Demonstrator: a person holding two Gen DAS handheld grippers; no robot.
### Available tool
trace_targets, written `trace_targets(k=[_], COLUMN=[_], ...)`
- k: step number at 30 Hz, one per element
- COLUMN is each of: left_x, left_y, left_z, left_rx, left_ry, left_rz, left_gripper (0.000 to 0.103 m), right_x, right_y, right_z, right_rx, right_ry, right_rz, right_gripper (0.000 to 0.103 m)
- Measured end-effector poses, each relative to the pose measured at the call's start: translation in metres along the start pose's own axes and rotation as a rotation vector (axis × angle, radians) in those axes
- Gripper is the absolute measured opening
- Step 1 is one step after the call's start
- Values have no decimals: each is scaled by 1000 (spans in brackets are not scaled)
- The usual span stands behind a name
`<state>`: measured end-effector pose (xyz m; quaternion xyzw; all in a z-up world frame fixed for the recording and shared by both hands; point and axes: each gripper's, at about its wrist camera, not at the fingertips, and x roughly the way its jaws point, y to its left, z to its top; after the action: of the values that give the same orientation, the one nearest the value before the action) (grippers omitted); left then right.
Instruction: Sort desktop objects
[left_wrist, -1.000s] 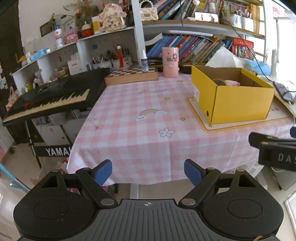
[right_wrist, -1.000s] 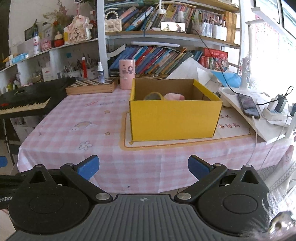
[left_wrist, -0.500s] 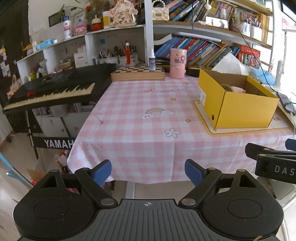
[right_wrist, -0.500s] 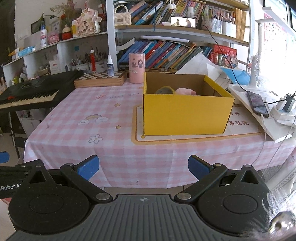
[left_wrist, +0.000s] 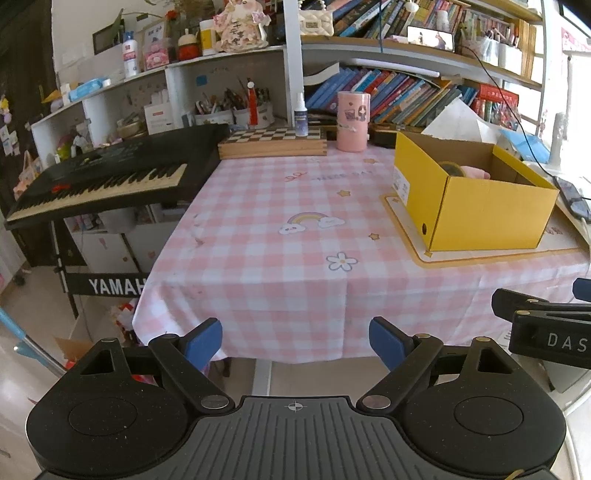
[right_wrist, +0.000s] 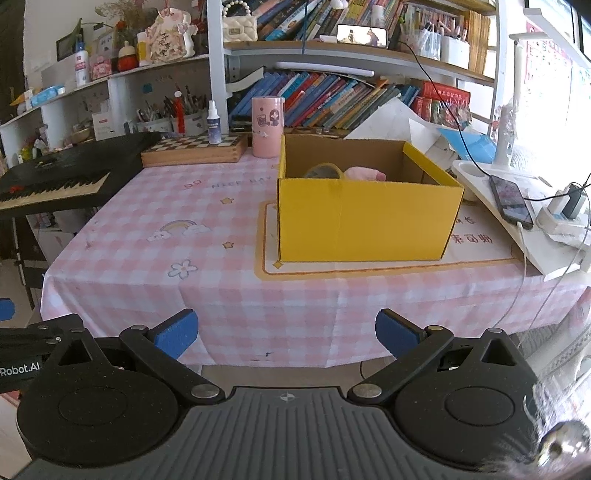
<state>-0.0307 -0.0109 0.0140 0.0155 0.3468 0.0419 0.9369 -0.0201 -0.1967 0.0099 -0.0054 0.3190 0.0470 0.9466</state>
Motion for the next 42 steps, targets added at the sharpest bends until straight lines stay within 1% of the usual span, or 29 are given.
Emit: trace_targets(k=[11,16,27,42], left_x=[0,1,-1,-1], left_y=[-4,-3,-2,-2], left_z=[0,-1,-1,0], left_rx=[6,-7,-16,-21], left_ry=[5,18,16,13], left_rz=[-7,-11,-12,-13], left_gripper=[90,90,90,90], right_x=[0,-1,-2,-3], right_y=[-3,-2,-1,-1], right_z=[-4,-5,-4,-4], right_rx=[1,-7,-16,-19], right_ry=[13,16,27,26], right_rz=[5,14,30,29], right_gripper=[103,103,103,103])
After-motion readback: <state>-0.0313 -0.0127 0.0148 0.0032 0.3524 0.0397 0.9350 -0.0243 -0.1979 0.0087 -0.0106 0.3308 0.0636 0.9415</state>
